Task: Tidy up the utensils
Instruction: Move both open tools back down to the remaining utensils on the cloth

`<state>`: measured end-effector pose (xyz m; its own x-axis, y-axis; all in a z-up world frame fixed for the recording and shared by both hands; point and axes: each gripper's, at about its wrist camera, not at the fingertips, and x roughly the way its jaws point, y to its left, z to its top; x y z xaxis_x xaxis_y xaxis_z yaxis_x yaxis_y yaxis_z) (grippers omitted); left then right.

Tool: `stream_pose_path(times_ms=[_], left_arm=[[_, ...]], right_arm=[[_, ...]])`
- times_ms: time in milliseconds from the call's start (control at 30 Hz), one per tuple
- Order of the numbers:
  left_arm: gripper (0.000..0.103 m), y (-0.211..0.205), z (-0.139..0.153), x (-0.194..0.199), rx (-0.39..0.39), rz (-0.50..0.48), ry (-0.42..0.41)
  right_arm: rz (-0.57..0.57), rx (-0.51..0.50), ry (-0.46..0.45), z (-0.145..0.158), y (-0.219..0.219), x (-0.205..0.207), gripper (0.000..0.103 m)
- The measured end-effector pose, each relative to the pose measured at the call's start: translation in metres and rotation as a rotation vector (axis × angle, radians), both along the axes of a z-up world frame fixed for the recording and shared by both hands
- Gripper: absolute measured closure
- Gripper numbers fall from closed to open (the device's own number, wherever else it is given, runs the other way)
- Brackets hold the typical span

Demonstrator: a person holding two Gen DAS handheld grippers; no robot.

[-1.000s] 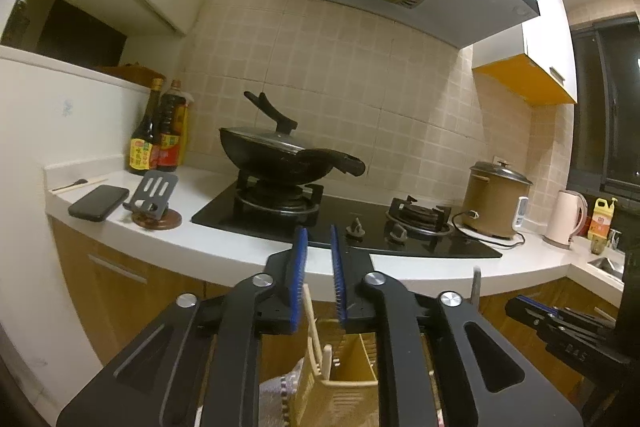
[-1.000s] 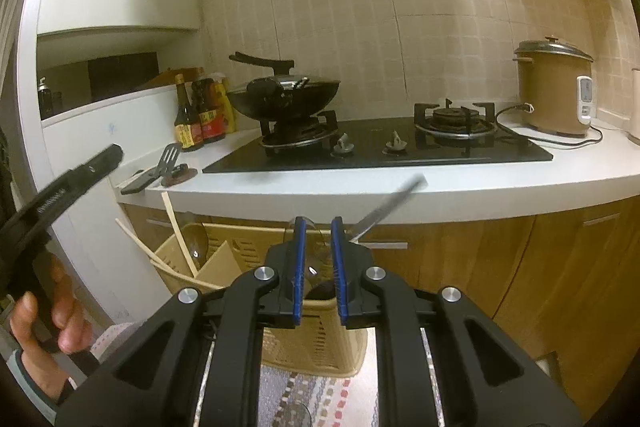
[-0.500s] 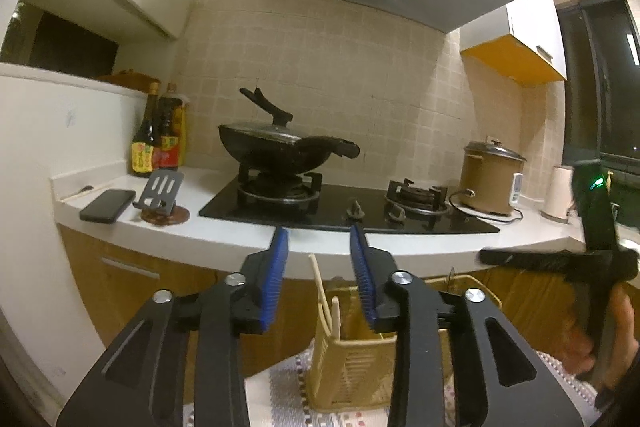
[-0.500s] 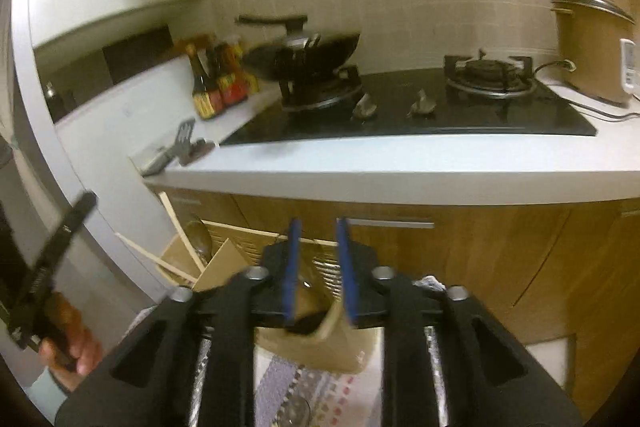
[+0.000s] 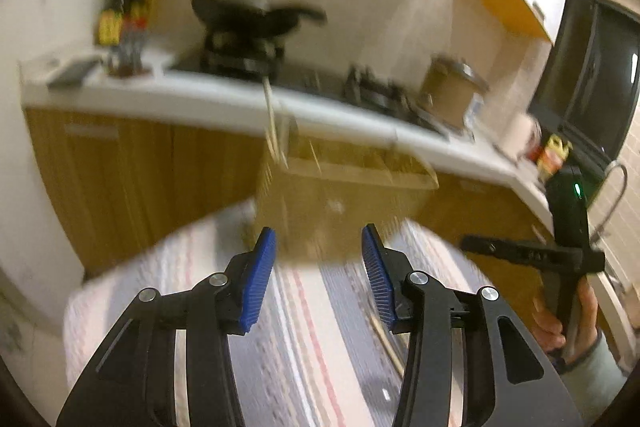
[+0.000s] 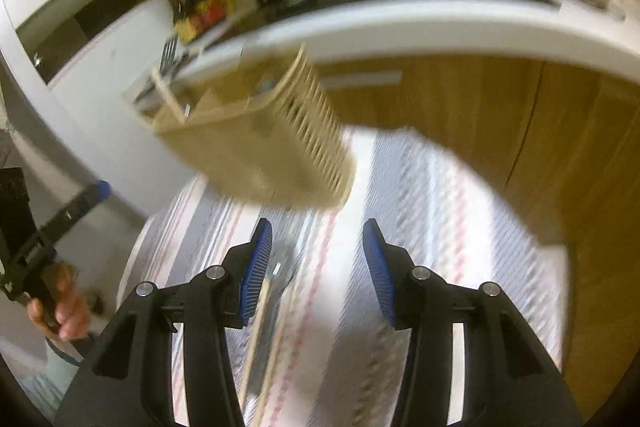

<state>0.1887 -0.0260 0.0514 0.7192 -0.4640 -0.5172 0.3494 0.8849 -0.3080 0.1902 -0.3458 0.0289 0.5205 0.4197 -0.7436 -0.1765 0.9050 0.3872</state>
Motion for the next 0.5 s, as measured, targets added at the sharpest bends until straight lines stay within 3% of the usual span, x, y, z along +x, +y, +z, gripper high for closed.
stream_pose_path(times_ms=[200, 400, 500], left_arm=[[0.061, -0.034, -0.053, -0.023, 0.096, -0.107, 0.237], [0.062, -0.052, -0.104, -0.039, 0.101, -0.154, 0.384], [0.062, -0.062, -0.113, -0.045, 0.109, -0.153, 0.412]], right_arm=[[0.078, -0.064, 0.143, -0.029, 0.043, -0.016, 0.059], [0.089, -0.074, 0.25, -0.055, 0.071, -0.011, 0.059], [0.067, -0.078, 0.266, -0.06, 0.077, -0.002, 0.059]])
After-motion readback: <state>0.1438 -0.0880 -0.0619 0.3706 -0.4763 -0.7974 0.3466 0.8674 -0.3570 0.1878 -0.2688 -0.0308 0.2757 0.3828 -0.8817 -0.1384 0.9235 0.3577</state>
